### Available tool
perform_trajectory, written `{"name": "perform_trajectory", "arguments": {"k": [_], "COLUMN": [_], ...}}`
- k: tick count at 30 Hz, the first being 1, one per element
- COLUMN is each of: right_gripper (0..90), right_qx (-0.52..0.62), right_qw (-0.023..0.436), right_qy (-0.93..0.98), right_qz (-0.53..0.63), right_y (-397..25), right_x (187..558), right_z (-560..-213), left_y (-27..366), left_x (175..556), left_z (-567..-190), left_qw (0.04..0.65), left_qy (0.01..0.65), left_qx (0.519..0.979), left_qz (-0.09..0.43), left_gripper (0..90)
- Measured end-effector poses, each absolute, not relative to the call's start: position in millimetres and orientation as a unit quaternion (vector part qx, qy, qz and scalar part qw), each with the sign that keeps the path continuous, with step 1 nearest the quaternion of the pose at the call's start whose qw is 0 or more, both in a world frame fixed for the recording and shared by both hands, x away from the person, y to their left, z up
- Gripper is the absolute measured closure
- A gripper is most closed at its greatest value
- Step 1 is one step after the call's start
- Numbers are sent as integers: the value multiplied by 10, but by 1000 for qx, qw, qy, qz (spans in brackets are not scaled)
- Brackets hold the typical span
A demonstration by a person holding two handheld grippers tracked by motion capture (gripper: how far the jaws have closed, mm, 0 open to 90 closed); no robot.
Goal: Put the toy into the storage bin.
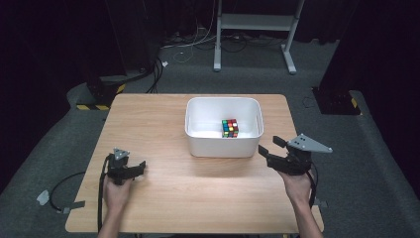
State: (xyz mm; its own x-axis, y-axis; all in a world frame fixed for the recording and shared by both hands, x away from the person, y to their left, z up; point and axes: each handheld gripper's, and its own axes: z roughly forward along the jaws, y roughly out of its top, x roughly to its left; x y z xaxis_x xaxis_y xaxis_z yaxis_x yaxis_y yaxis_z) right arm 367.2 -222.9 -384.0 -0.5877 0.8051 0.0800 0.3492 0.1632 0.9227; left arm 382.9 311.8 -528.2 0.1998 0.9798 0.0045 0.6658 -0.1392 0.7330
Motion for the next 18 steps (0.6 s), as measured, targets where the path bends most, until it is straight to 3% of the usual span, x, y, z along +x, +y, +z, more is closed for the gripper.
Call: {"name": "perform_trajectory", "arguments": {"k": [18], "right_gripper": [331], "right_qx": [405], "right_qw": [219], "right_qy": [729], "right_qz": [506], "right_y": [-2249], "right_x": [3608], "right_z": [-3999], "left_y": [3118], "left_x": [3829], "left_z": [-5282], "left_qw": [308], "left_qy": [579], "left_qx": [710], "left_qz": [255], "left_gripper": [176]}}
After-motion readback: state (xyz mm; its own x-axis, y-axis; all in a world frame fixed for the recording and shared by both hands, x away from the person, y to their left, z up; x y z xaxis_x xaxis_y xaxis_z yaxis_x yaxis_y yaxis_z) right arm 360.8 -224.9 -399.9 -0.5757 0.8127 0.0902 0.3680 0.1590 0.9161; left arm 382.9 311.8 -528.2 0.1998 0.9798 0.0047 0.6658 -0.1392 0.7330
